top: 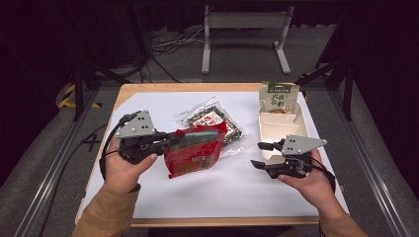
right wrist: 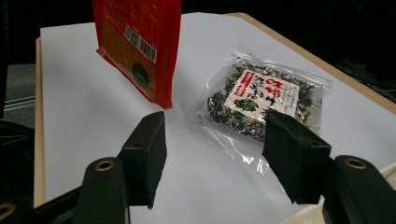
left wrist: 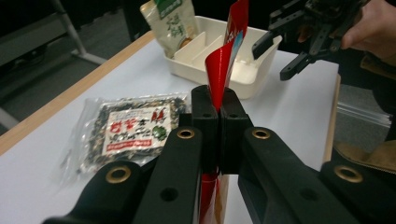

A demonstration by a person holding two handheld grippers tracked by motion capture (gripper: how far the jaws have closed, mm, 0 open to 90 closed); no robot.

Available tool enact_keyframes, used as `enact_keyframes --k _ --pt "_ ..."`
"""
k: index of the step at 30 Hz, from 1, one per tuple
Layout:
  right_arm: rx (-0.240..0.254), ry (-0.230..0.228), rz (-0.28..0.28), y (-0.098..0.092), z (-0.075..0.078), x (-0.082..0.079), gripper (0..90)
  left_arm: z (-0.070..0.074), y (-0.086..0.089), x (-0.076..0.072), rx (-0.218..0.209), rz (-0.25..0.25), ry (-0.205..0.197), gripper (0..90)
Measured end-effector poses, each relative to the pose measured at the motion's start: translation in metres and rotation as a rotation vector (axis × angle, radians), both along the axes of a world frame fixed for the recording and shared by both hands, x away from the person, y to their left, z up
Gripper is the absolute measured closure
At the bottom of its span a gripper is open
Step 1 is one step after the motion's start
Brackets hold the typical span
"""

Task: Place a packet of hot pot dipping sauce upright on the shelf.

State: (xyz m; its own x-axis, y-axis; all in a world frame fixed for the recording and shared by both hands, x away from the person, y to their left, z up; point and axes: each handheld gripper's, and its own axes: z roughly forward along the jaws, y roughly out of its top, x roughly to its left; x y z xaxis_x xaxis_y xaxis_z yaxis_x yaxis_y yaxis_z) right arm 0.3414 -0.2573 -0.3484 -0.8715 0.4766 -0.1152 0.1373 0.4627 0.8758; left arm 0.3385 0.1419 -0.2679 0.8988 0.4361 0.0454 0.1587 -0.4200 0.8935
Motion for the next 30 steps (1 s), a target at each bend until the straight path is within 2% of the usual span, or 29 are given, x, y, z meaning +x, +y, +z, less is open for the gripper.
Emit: enact_keyframes --k 2,3,7,11,20,25,27,29,30 --pt "0.011 0.012 0.016 0.002 0.000 -0.001 38.2 0.000 -0.009 -0.001 -0.009 -0.043 -0.017 87.9" --pt "0.024 0.023 0.026 0.003 0.001 -0.002 37.7 0.000 -0.014 -0.001 -0.014 -0.064 -0.038 87.9" --pt "0.065 0.053 0.055 0.006 0.001 -0.004 37.2 -0.002 -0.026 -0.003 -0.026 -0.114 -0.057 87.9" --pt "0.078 0.066 0.078 0.012 -0.001 -0.005 36.5 -0.005 -0.034 -0.002 -0.051 -0.156 -0.041 87.9" --pt "0.089 0.097 0.152 0.031 -0.010 -0.004 37.3 -0.007 -0.050 -0.006 -0.068 -0.214 -0.049 87.9" --pt "0.070 0.093 0.206 0.041 -0.020 -0.003 46.1 -0.008 -0.054 -0.008 -0.082 -0.232 -0.061 87.9" --pt "0.079 0.096 0.220 0.043 -0.023 -0.002 50.9 -0.008 -0.054 -0.008 -0.081 -0.229 -0.060 87.9" --pt "0.084 0.100 0.232 0.043 -0.024 -0.002 58.6 -0.009 -0.054 -0.008 -0.081 -0.230 -0.057 87.8" --pt "0.074 0.099 0.234 0.043 -0.023 -0.002 66.0 -0.009 -0.054 -0.008 -0.082 -0.227 -0.058 87.8"
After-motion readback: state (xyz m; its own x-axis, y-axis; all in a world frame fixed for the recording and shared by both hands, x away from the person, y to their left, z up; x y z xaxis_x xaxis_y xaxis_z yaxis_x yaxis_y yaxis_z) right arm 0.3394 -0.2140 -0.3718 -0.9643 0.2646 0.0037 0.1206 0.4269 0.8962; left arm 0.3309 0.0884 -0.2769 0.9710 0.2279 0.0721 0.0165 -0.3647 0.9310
